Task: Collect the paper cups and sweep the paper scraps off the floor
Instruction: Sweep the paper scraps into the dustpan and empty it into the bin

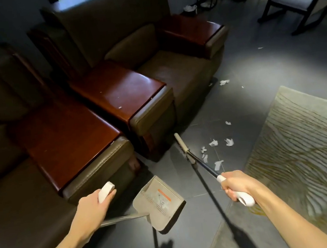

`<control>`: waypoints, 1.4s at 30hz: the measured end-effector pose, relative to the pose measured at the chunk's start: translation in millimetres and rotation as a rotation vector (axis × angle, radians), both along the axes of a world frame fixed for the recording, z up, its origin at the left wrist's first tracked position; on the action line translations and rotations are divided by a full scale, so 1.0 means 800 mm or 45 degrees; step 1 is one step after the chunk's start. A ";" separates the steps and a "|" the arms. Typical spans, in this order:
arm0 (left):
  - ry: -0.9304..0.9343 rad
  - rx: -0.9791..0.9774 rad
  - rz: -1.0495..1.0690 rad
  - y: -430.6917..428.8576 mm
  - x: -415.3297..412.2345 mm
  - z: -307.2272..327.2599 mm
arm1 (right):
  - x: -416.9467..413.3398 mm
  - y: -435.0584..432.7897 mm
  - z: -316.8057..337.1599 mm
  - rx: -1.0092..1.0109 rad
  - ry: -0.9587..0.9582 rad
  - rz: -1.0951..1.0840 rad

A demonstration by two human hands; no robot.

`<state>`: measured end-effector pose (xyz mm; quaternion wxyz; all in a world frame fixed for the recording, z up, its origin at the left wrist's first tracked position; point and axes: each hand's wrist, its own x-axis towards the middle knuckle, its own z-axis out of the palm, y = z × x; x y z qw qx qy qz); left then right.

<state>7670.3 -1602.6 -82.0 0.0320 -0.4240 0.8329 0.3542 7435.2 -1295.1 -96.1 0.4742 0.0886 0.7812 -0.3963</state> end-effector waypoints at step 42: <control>-0.163 0.148 -0.364 -0.029 -0.506 -0.033 | -0.433 0.041 -0.096 0.358 0.287 -0.356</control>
